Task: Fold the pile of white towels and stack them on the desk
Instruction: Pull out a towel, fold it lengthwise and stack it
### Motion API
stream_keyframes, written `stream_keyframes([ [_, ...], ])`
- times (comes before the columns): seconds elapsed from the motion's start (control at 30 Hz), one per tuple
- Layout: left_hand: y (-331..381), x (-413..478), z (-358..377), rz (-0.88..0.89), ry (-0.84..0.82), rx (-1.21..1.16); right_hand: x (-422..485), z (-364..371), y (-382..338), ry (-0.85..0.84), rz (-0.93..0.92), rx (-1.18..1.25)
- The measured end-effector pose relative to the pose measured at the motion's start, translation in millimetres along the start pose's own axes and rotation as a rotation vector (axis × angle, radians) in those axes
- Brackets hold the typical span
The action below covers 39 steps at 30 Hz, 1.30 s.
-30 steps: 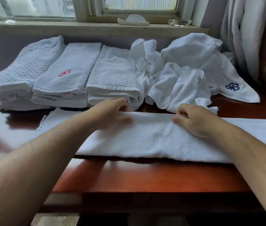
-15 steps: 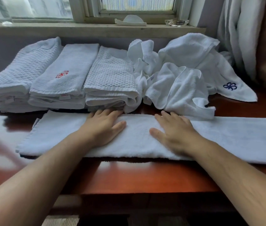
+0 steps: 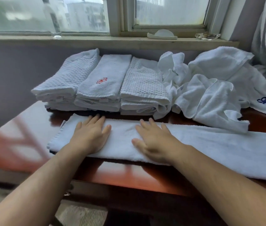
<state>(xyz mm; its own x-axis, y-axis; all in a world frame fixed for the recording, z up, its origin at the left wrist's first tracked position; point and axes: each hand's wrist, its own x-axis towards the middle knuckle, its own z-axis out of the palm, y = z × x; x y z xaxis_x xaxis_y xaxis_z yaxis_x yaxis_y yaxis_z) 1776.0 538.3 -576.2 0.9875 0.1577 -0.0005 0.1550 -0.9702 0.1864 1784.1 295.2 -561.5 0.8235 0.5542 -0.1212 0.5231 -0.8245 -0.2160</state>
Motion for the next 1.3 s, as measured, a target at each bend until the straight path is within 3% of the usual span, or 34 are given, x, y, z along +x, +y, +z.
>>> stream_keyframes([
  [0.13, -36, -4, -9, -0.1, 0.049, -0.008, 33, 0, -38, -0.056, -0.094, 0.008],
  [0.3, -77, -17, -21, -0.418, 0.05, -0.107, 50, 10, -51, -0.034, -0.093, -0.056],
  [0.47, -73, -22, -37, -0.396, 0.082, -0.149, 52, 17, -56, 0.001, -0.109, -0.053],
  [0.6, -72, -18, -67, -0.472, -0.102, -0.129, 51, 17, -52, 0.023, -0.126, -0.06],
  [0.67, -78, -22, -77, -0.46, -0.163, -0.249, 51, 18, -51, 0.039, -0.13, -0.049],
  [0.73, -87, -28, -79, -0.384, -0.183, -0.576, 51, 19, -50, 0.076, -0.135, -0.006],
  [0.87, -83, -43, -88, -0.126, -0.12, -1.214, 43, 7, -49, 0.38, -0.168, 0.411],
  [0.97, -55, -45, -105, 0.12, -0.134, -1.463, 39, -20, -55, 0.364, -0.024, 0.947],
  [1.07, -5, -44, -111, 0.23, -0.17, -1.438, 30, -45, -52, 0.08, 0.127, 1.523],
  [1.2, 70, -41, -96, 0.36, -0.248, -1.155, 5, -52, -22, -0.081, -0.037, 2.001],
  [1.23, 82, -40, -93, 0.349, -0.232, -1.169, -1, -51, -14, -0.091, -0.068, 2.092],
  [1.3, 88, -36, -85, 0.273, -0.029, -1.213, -7, -49, -5, -0.095, -0.071, 2.114],
])
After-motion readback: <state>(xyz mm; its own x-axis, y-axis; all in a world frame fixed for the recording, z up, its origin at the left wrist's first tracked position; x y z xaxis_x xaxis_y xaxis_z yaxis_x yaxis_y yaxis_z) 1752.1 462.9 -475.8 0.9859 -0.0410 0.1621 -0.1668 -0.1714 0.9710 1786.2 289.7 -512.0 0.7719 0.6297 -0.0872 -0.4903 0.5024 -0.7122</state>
